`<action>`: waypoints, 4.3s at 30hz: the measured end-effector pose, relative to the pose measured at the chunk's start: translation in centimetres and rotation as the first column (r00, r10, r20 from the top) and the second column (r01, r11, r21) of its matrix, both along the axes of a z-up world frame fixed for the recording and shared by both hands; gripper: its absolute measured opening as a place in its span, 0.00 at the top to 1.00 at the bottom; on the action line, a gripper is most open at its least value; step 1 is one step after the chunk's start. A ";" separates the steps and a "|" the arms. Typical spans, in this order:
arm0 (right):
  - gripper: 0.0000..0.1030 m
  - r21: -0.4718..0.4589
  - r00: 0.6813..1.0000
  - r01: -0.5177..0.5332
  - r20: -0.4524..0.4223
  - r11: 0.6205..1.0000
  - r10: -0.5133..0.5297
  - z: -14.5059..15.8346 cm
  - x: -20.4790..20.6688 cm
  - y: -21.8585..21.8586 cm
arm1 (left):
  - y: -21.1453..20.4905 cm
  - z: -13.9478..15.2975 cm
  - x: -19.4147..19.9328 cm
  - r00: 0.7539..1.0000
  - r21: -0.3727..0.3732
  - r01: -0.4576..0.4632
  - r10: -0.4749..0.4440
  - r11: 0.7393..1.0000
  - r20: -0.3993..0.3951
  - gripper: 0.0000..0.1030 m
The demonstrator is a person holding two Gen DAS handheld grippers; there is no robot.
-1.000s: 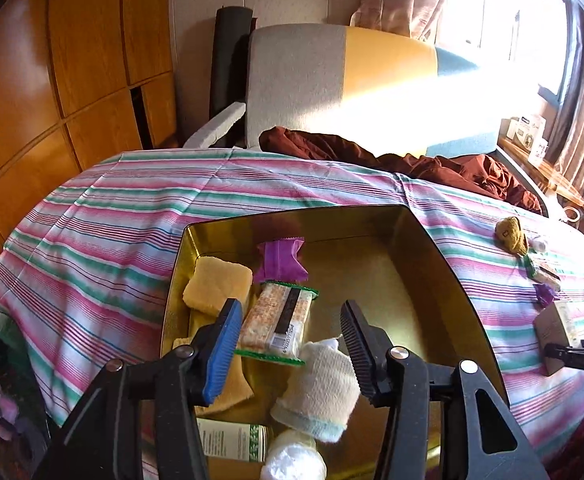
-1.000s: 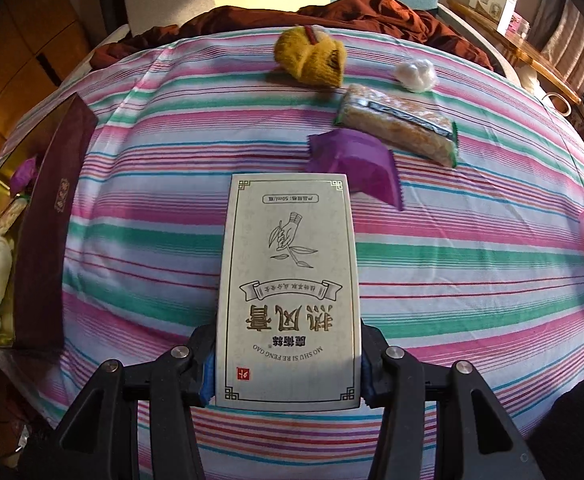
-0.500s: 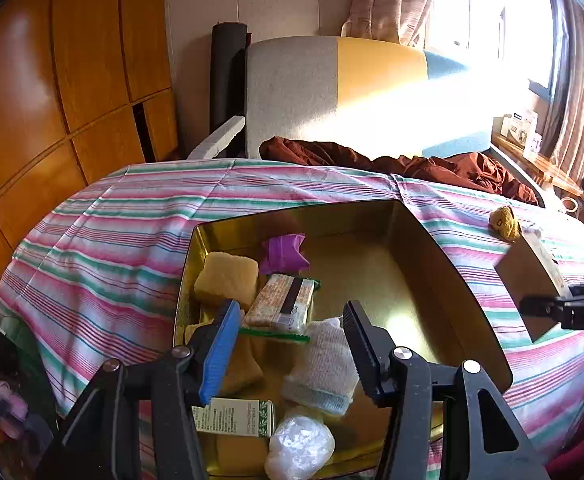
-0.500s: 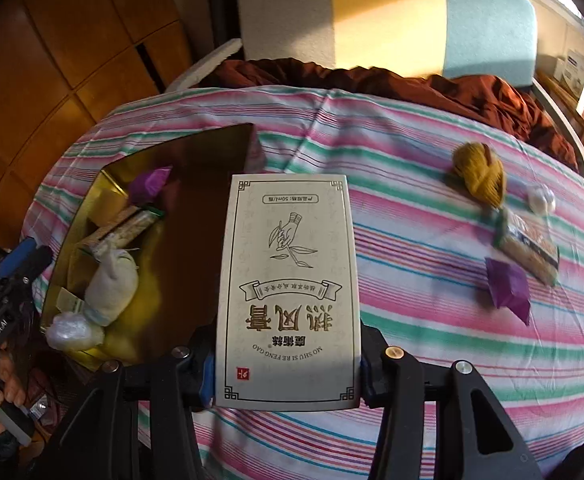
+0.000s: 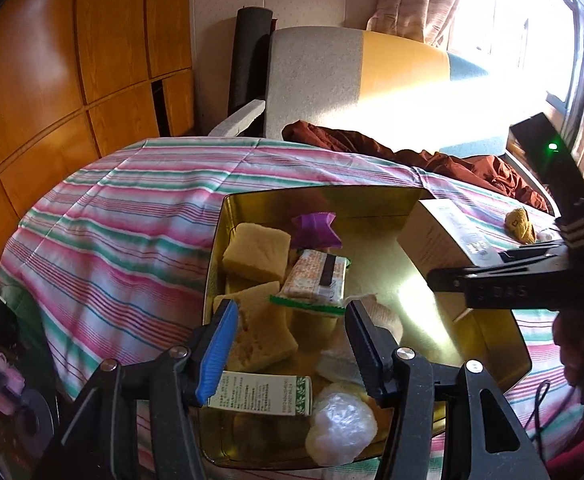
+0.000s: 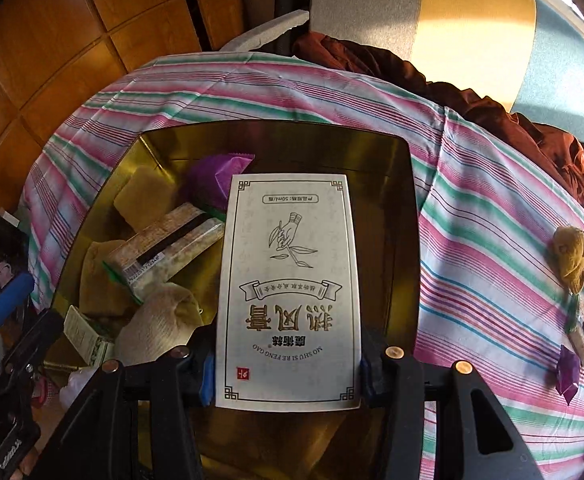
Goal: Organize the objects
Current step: 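Carry the cream box into the gold tray and release it with the right tool, then move both tools back to the items and grasp the purple snack with the left tool, then lift the purple snack with the left tool while the right tool grasps the plastic-wrapped bundle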
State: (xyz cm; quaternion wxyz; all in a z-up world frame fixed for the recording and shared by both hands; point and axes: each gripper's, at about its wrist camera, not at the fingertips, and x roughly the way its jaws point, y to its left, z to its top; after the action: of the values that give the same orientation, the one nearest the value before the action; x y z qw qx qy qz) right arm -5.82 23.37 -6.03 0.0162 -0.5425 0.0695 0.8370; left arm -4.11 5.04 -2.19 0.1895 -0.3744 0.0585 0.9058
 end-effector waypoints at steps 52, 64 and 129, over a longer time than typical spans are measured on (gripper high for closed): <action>0.18 0.021 0.901 0.419 -0.135 0.908 -0.413 1.7 15.1 19.4 | 5.1 1.4 2.8 0.991 -0.030 0.132 -0.132 0.991 -0.004 0.26; 0.15 -0.059 0.618 0.775 -0.138 0.630 -0.774 0.5 24.5 32.7 | 12.7 2.3 5.2 0.946 -0.083 0.322 -0.324 0.943 -0.013 0.24; 0.15 -0.336 0.445 0.850 0.042 0.407 -0.894 -2.3 28.4 36.3 | 44.4 -7.3 8.4 0.565 -0.131 0.825 -0.799 0.550 0.206 0.66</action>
State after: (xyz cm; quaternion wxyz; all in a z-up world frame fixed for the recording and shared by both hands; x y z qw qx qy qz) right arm 22.56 59.72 -8.31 0.3607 -0.3593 0.4728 0.7192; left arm 4.27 49.48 -9.53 0.5486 -0.3775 0.3095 0.6787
